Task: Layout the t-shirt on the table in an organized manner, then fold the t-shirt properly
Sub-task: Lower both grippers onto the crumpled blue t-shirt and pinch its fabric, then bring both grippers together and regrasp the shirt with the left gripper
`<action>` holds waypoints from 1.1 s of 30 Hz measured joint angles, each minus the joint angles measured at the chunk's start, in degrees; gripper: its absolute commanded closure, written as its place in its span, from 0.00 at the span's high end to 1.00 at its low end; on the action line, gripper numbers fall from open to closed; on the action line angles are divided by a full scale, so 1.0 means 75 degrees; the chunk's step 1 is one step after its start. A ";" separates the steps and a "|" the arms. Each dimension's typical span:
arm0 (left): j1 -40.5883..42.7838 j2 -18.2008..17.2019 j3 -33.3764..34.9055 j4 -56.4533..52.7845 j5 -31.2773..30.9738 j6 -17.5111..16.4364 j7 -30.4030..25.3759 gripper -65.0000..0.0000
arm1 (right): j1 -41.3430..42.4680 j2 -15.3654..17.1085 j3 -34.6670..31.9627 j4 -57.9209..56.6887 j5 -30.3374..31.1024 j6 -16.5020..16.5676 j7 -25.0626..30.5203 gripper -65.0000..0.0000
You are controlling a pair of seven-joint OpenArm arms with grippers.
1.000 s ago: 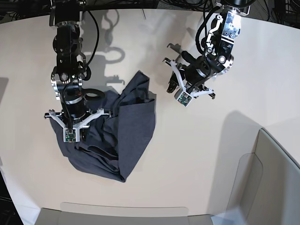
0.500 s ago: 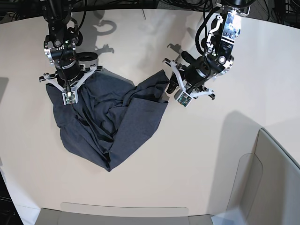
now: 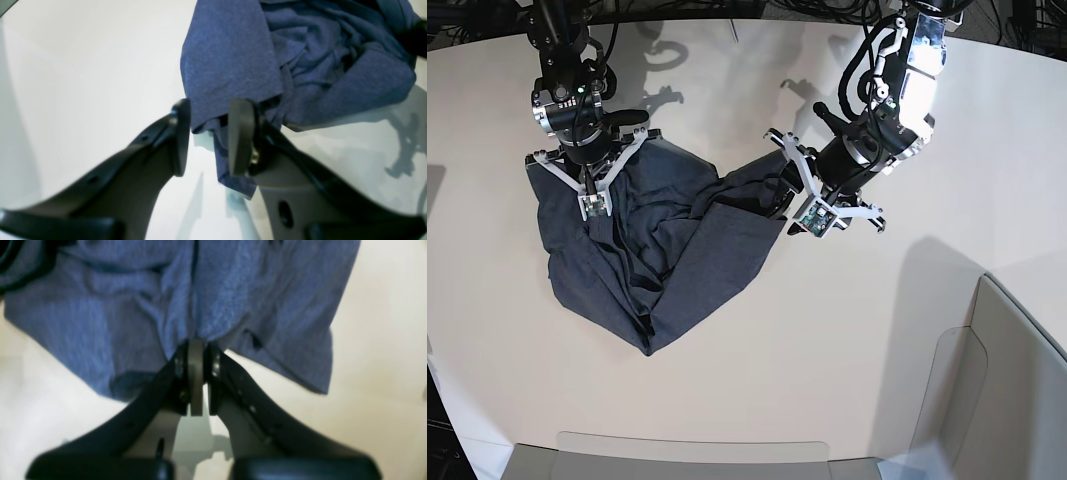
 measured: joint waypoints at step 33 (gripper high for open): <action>-0.0093 0.0146 -0.0662 -0.0070 0.0003 0.0003 0.0137 0.36 | 0.1072 -0.0729 -0.2174 -0.0003 -0.0023 -0.0003 -0.0032 0.48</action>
